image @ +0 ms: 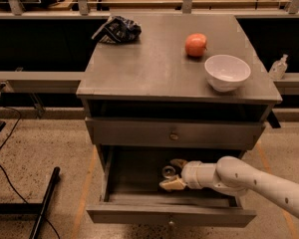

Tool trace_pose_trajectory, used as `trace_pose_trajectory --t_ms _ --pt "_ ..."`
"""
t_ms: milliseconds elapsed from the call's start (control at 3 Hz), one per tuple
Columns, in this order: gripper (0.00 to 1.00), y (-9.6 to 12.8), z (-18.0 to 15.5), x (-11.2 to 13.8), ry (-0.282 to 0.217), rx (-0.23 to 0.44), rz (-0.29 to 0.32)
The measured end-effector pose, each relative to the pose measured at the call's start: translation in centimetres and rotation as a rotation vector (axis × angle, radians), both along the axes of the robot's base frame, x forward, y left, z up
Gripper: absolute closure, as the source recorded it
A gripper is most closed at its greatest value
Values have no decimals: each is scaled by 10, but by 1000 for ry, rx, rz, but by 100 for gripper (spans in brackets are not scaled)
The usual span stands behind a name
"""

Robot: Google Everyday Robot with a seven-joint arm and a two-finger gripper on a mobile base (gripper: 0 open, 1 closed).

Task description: Place green can into middle drawer

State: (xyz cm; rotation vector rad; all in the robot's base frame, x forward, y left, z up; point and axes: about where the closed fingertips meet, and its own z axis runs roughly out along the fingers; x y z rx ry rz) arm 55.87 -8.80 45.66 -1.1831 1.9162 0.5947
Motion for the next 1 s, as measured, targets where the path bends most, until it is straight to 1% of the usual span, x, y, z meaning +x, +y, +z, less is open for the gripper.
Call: trace_pose_trajectory --t_ms 333,667,1000 --pt "0 1 1 0 -3 3 2" --pt "0 -13 10 -1 -15 81 -21" --pt "0 -55 20 -5 -21 218 -86"
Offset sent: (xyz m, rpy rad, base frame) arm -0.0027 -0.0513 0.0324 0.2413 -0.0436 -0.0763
